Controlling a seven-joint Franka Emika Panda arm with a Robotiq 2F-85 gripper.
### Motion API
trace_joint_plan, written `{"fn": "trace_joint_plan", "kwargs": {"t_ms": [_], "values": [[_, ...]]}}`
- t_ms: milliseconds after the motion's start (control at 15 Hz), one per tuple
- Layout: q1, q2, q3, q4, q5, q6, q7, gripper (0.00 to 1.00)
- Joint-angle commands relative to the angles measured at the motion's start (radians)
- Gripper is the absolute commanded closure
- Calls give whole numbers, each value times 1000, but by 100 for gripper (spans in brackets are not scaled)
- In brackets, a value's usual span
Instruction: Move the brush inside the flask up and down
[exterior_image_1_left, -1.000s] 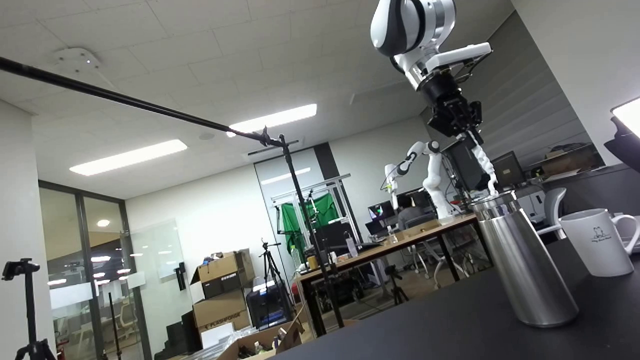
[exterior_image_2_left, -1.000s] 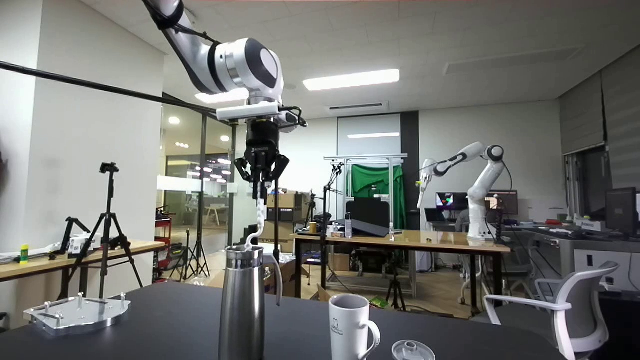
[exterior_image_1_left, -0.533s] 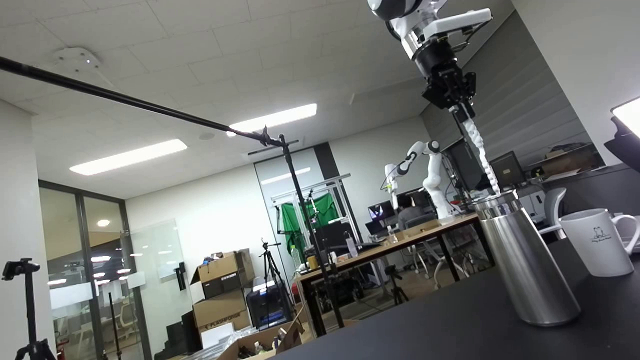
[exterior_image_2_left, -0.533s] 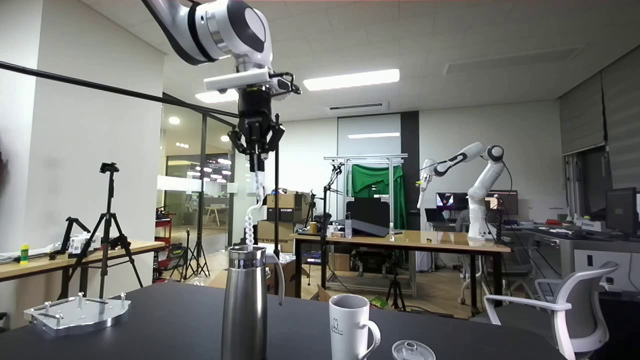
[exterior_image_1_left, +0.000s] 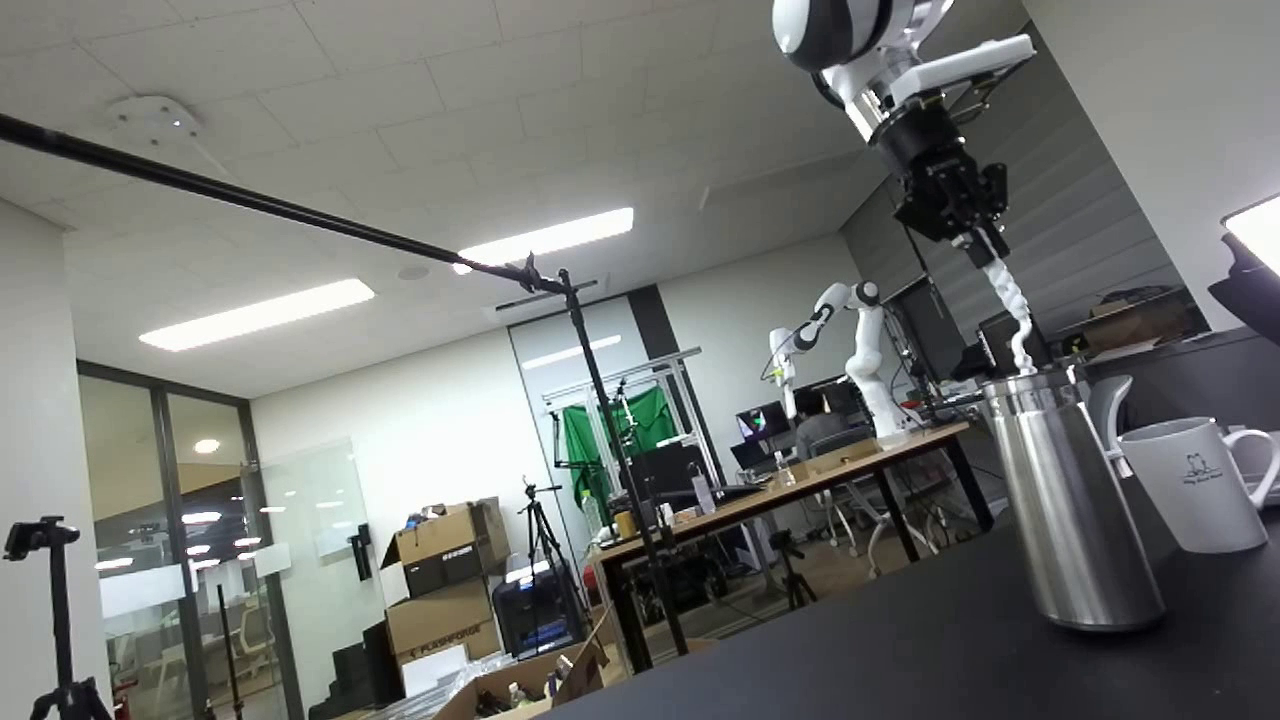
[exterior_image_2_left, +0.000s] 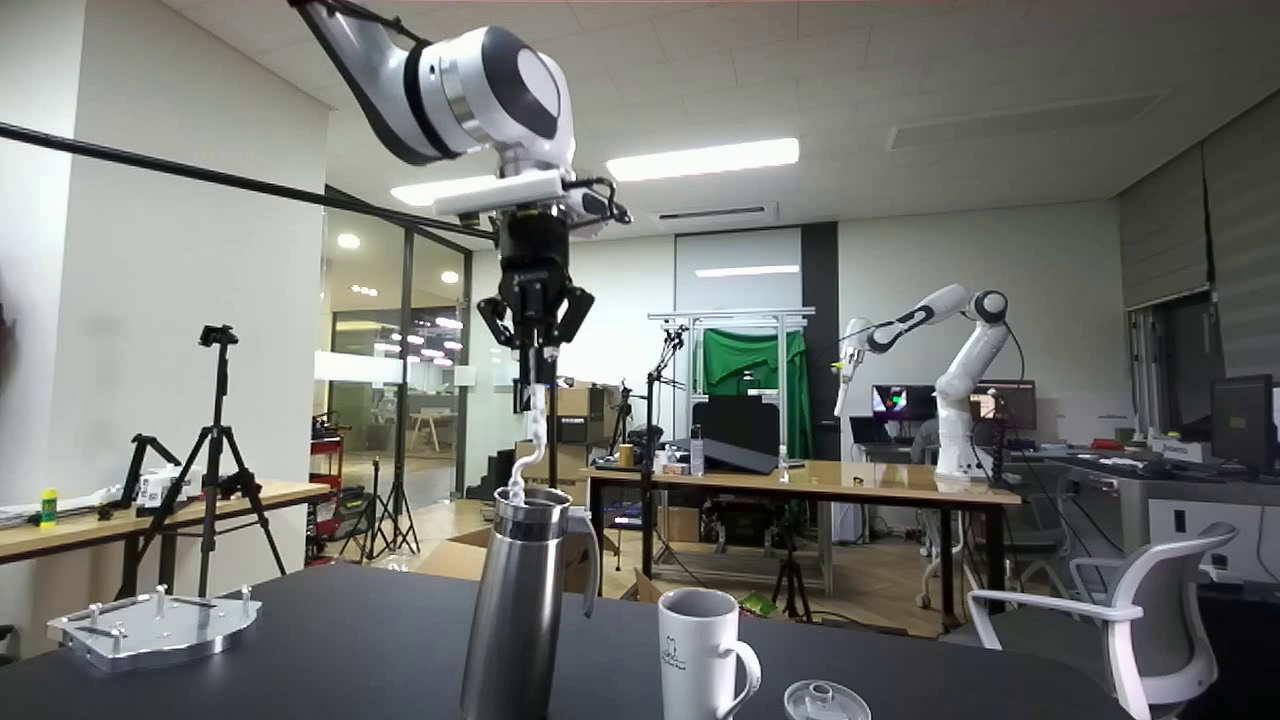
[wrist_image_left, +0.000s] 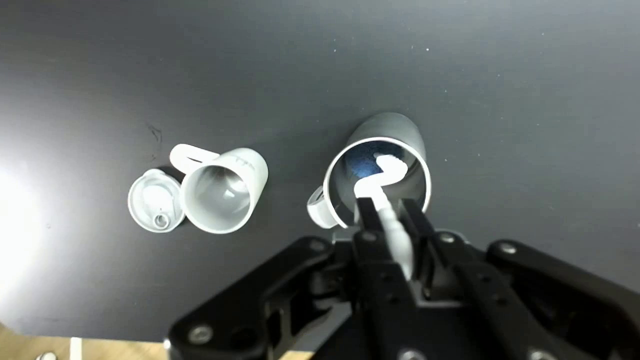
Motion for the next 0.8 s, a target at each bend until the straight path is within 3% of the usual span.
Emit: {"fn": "trace_joint_plan", "kwargs": {"t_ms": [0, 733], "values": [[-1, 71, -8, 7, -33, 18, 49, 96], [27, -71, 18, 64, -118, -21, 62, 96]]}}
